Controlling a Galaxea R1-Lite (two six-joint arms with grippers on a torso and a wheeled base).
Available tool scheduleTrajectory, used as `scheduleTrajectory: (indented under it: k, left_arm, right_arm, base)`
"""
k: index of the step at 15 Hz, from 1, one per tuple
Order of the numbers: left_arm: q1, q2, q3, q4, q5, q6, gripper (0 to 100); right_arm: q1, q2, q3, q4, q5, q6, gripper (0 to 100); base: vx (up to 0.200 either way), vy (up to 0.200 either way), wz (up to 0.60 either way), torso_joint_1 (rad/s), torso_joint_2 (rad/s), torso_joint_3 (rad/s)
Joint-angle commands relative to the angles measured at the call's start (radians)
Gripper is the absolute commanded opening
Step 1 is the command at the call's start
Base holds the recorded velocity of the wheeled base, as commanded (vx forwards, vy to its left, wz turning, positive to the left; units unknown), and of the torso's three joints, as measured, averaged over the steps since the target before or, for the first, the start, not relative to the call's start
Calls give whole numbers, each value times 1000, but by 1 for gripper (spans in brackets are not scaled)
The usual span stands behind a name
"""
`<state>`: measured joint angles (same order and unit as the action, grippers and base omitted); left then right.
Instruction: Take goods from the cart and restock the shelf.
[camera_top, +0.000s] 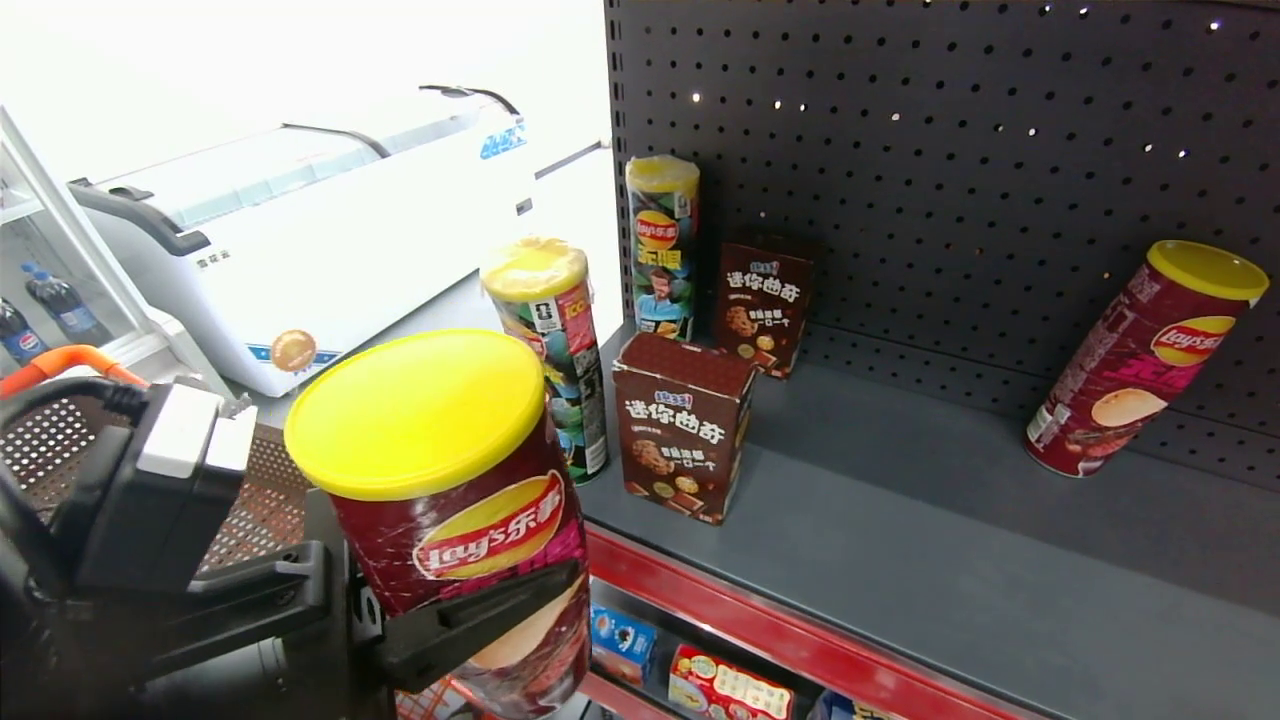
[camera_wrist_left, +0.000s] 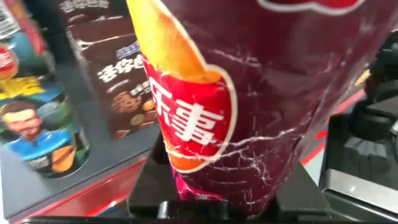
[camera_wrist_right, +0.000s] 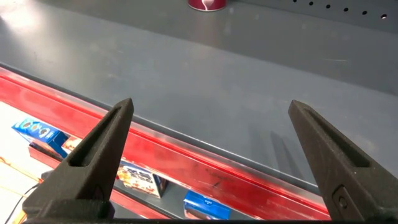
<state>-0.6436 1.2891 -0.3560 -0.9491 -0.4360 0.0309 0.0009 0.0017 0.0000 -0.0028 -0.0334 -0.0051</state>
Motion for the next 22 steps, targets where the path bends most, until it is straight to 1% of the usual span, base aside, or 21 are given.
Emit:
scheduleTrajectory:
  k: [1,5,7,9,19,21,22]
  left_arm:
    - [-1,36,-15,-2,-26,0,0]
    - [-13,38,-23,-3,-79,-3,0]
    - [-7,38,-23,-3,-109,-3,0]
    - [-2,38,-23,-3,-109,-3,0]
    - [5,33,-14,-11,-107,-5,0]
    - [18,33,-11,-13,-109,-3,0]
    - [19,35,-9,-13,-109,-3,0]
  right_arm:
    - [1,0,0,0,0,1,100]
    - [1,0,0,0,0,-1,100]
    - [1,0,0,0,0,-1,100]
    - [1,0,0,0,0,-1,100]
    - [1,0,0,0,-2,1,100]
    - [1,0,0,0,-2,1,100]
    - [1,0,0,0,0,1,100]
  base:
    - [0,0,-600,-2,2,7]
    - [0,0,-600,8,5,2]
    - [0,0,-600,-5,2,0]
    - [0,0,-600,5,2,0]
    - [0,0,0,0,0,0]
    - [0,0,0,0,0,0]
    - [0,0,-600,7,2,2]
